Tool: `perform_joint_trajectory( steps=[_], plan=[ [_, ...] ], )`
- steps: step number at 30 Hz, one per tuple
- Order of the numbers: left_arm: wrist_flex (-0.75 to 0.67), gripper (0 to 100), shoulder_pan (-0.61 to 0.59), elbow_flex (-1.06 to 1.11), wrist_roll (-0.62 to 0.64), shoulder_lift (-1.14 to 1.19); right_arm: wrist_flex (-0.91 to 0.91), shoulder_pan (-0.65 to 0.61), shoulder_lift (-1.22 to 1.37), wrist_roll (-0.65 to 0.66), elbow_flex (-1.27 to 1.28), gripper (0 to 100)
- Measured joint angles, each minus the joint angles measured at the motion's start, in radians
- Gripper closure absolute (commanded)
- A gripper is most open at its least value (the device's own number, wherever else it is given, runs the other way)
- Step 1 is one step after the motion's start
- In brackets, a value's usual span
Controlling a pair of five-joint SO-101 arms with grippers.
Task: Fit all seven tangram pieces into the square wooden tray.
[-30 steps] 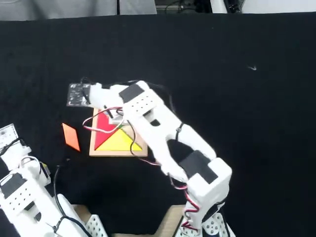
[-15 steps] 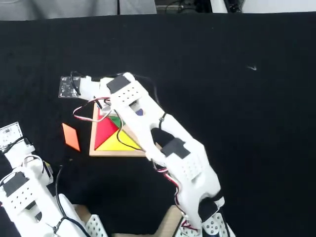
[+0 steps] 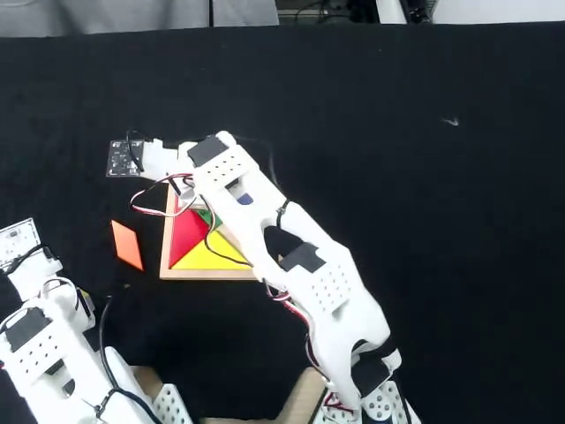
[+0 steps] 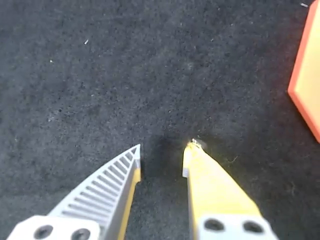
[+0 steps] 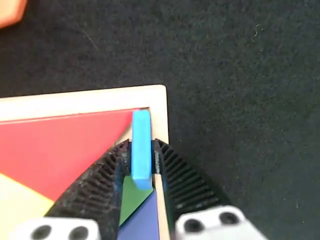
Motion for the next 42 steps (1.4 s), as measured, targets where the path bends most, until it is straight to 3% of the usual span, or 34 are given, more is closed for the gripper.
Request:
perform_joint_trajectory(
  steps=[4,8,42],
  plan=[
    [0.0,85,0.0,0.0,0.0,0.0,0.0,0.0,0.0,0.0,0.0,97.2],
    [0.0,85,0.0,0.0,0.0,0.0,0.0,0.002,0.0,0.0,0.0,88.4],
    [0.0,85,0.0,0.0,0.0,0.0,0.184,-0.005,-0.031,-0.017,-0.009,89.2]
  ],
)
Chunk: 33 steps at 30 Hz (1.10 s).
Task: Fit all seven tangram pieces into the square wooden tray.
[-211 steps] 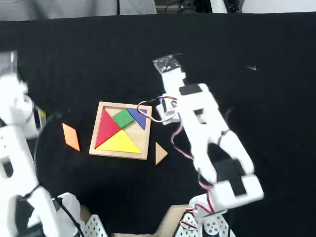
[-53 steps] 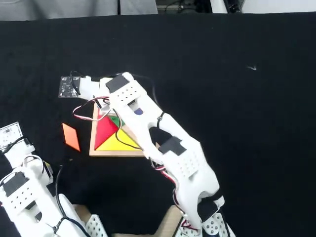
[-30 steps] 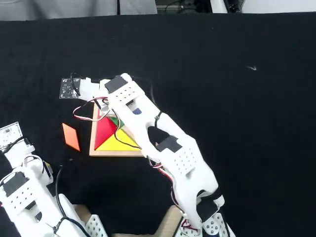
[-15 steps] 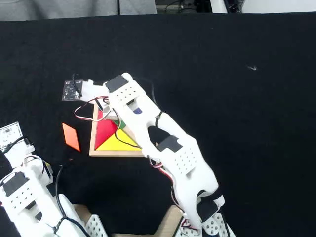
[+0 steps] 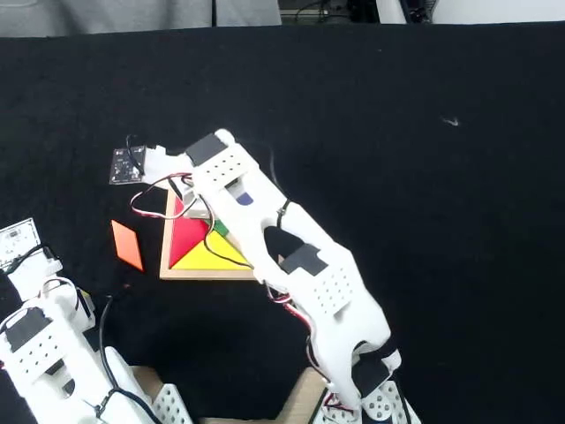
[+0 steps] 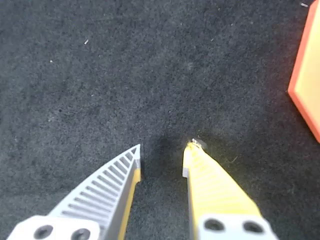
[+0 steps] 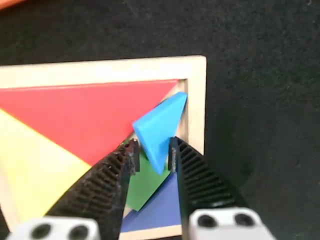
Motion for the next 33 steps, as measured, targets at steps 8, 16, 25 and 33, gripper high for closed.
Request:
perform_joint_trajectory(
  steps=[8,16,25,33],
  plan=[
    [0.0,85,0.0,0.0,0.0,0.0,0.008,0.0,-0.018,-0.003,-0.008,95.9],
    [0.0,85,0.0,0.0,0.0,0.0,0.074,0.077,-0.018,-0.006,-0.008,98.8],
    [0.0,85,0.0,0.0,0.0,0.0,0.173,0.083,-0.057,-0.138,0.149,98.8],
    [0.0,85,0.0,0.0,0.0,0.0,0.04,0.083,-0.106,-0.169,0.295,98.8]
  ],
)
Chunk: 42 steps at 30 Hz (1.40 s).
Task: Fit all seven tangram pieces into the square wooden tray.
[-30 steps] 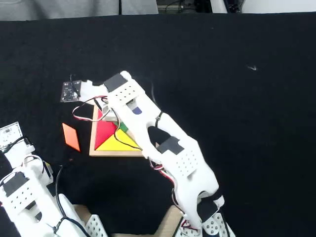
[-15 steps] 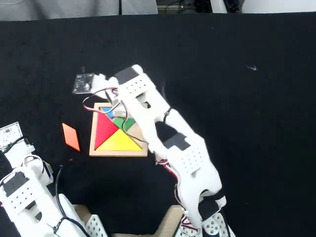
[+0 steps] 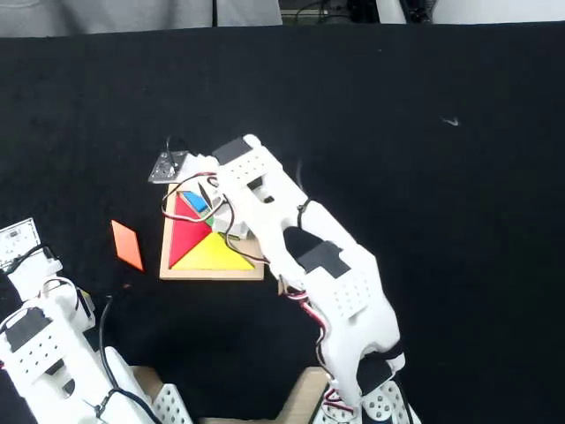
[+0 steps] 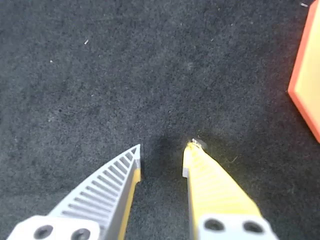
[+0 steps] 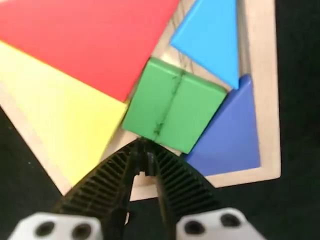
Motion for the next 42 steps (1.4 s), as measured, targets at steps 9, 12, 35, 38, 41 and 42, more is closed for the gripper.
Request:
perform_joint_trajectory(
  steps=[9,12,35,38,41,42],
  plan=[
    [0.0,85,0.0,0.0,0.0,0.0,-0.068,-0.002,0.002,-0.003,-0.006,98.8],
    [0.0,85,0.0,0.0,0.0,0.0,-0.069,-0.002,0.021,-0.035,-0.054,98.8],
    [0.0,85,0.0,0.0,0.0,0.0,0.132,-0.026,-0.535,-0.074,0.161,98.8],
    [0.0,85,0.0,0.0,0.0,0.0,0.138,-0.029,-0.781,-0.077,0.315,98.7],
    [0.0,85,0.0,0.0,0.0,0.0,0.141,-0.028,-1.028,-0.083,0.491,98.7],
    [0.0,85,0.0,0.0,0.0,0.0,0.141,-0.028,-1.106,-0.097,0.552,98.7]
  ],
)
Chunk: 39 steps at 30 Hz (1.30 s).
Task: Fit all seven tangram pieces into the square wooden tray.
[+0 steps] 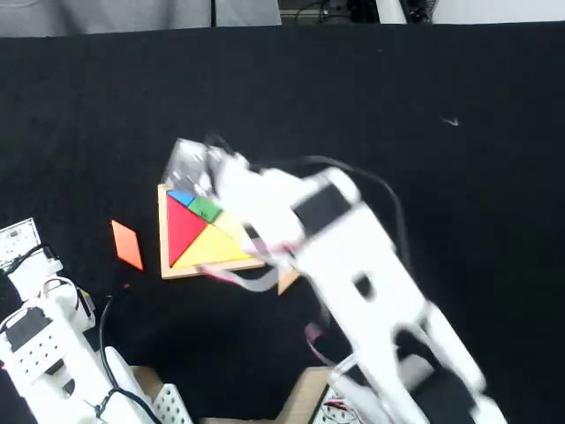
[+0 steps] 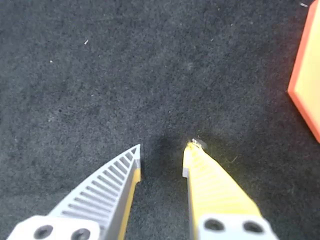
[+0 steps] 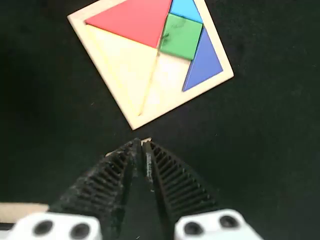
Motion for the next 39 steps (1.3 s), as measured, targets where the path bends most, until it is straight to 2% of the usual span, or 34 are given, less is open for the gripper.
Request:
perform_joint_trajectory(
  steps=[3,8,11,13,14,18,25,31,39],
  plan=[
    [0.0,85,0.0,0.0,0.0,0.0,0.0,0.029,-0.17,-0.074,0.158,98.7],
    [0.0,85,0.0,0.0,-0.002,0.002,-0.025,0.193,-0.229,-0.18,0.318,98.2],
    [0.0,85,0.0,0.0,-0.002,0.002,-0.071,0.222,-0.229,-0.213,0.39,87.4],
    [0.0,85,0.0,0.0,-0.002,0.002,-0.098,0.224,-0.229,-0.245,0.433,78.6],
    [0.0,85,0.0,0.003,-0.002,0.002,-0.114,0.224,-0.23,-0.27,0.457,77.5],
    [0.0,85,0.0,0.003,-0.002,0.002,-0.206,0.209,-0.23,-0.364,0.543,78.7],
    [0.0,85,0.005,0.003,-0.002,0.002,-0.315,0.14,-0.229,-0.382,0.592,78.9],
    [0.0,85,0.005,0.003,-0.002,0.002,-0.419,0.141,0.086,-0.39,0.592,79.0],
    [0.0,85,0.005,0.015,-0.002,0.002,-0.457,0.092,0.141,-0.39,0.592,79.1]
  ],
)
